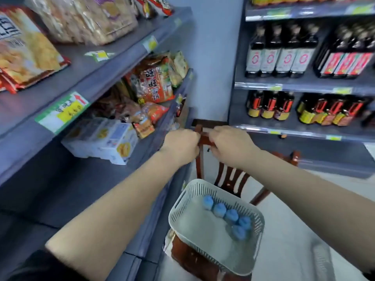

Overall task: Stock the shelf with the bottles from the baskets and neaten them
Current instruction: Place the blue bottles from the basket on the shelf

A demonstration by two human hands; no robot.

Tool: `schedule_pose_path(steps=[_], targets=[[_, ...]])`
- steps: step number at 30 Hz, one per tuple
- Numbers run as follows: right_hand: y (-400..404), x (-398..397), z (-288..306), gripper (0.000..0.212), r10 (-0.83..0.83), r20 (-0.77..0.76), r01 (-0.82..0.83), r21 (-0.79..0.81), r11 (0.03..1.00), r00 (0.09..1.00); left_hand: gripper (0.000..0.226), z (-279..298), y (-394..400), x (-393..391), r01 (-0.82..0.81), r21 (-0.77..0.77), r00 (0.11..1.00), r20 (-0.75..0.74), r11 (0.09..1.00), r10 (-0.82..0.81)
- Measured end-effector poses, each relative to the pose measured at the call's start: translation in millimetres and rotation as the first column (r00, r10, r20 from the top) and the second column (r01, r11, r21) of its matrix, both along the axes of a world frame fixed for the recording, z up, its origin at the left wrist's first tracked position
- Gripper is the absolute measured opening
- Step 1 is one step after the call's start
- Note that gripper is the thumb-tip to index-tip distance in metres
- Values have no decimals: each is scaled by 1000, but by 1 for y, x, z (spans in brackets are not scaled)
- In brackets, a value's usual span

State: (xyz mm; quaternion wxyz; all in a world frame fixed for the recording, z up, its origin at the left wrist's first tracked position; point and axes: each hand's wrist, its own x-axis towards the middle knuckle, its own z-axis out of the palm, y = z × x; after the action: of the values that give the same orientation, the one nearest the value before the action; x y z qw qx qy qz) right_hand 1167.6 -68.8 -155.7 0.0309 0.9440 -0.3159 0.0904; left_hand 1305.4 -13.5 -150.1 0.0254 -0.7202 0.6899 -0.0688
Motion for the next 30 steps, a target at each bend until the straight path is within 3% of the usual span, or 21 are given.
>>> schedule_pose_path(steps=[5, 13, 19, 25, 30], targets=[[-8, -37, -84, 20, -220, -53, 226, 298, 927, 974, 20, -88, -22, -32, 63, 233, 979, -202, 970, -15], [5, -81, -231, 22, -470, -259, 526, 573, 629, 844, 27, -235, -21, -70, 117, 451, 916, -393, 885, 79], [14, -96, -325, 29, -460, -404, 611, 566, 553, 791, 33, -341, -23, -96, 180, 624, 871, -460, 760, 171], [17, -101, -401, 32, -420, -564, 702, 534, 471, 711, 30, -419, -25, -115, 194, 656, 784, -551, 729, 287], [17, -102, -445, 37, -428, -587, 725, 517, 455, 687, 28, -470, -29, -127, 198, 670, 754, -570, 715, 326]])
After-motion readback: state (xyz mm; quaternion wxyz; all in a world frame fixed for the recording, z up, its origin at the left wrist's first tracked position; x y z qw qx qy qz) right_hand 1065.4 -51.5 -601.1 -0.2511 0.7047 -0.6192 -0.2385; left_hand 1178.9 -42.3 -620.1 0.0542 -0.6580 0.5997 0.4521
